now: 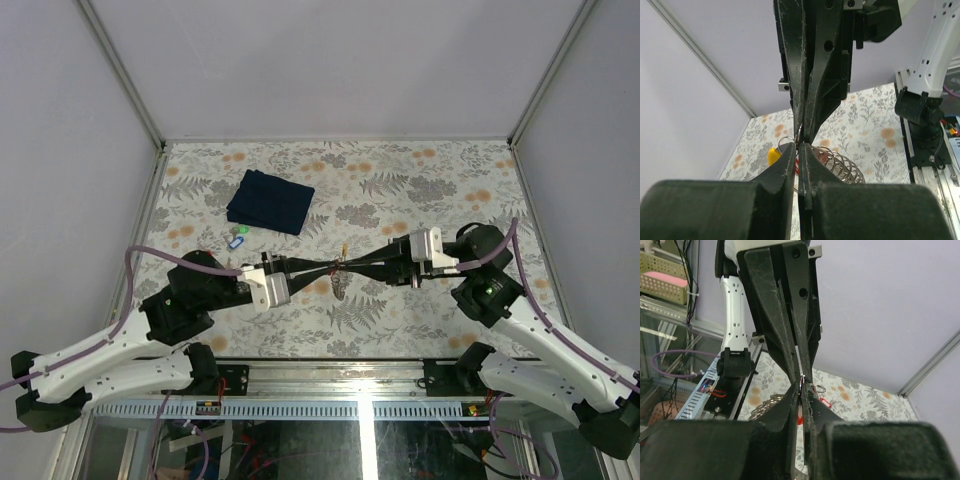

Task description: Put the keys on the keyring

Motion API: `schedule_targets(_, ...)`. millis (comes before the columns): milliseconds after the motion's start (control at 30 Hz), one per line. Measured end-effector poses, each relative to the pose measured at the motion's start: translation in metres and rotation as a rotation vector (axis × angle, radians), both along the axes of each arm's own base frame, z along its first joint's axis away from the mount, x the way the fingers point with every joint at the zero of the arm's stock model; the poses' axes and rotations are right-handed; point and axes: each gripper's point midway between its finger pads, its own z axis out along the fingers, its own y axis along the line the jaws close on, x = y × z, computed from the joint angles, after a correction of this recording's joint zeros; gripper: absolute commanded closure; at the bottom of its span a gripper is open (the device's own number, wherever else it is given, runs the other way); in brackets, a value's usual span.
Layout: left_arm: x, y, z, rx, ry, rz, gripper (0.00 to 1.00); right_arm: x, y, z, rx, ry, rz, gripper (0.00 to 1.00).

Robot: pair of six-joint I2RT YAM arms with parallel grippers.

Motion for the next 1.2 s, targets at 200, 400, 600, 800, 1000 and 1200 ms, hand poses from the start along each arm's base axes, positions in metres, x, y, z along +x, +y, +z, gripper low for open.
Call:
schedule_targets(200,0.003,0.0,-0.01,0.085,-0.002,0.012,1.0,0.001,0.002,-0.01,-0.061,0.009,0.004,0.92)
schedule_targets(400,0.005,0.0,-0.015,0.182,-0.015,0.015,1.0,0.004,0.001,-0.016,-0.111,0.012,-0.005,0.91)
schedule_targets(600,0.008,0.0,-0.026,0.279,-0.014,0.021,1.0,0.007,0.002,-0.029,-0.167,0.025,-0.01,0.91)
schedule_targets(800,0.012,0.0,-0.038,0.361,-0.013,0.025,1.0,0.008,0.002,-0.041,-0.216,0.04,-0.011,0.93)
schedule_targets(1000,0.014,0.0,-0.044,0.406,-0.017,0.027,1.0,0.009,0.001,-0.048,-0.249,0.044,-0.012,0.9)
schedule_targets(1200,0.017,-0.001,-0.046,0.437,-0.023,0.033,1.0,0.009,0.001,-0.052,-0.265,0.04,-0.013,0.89)
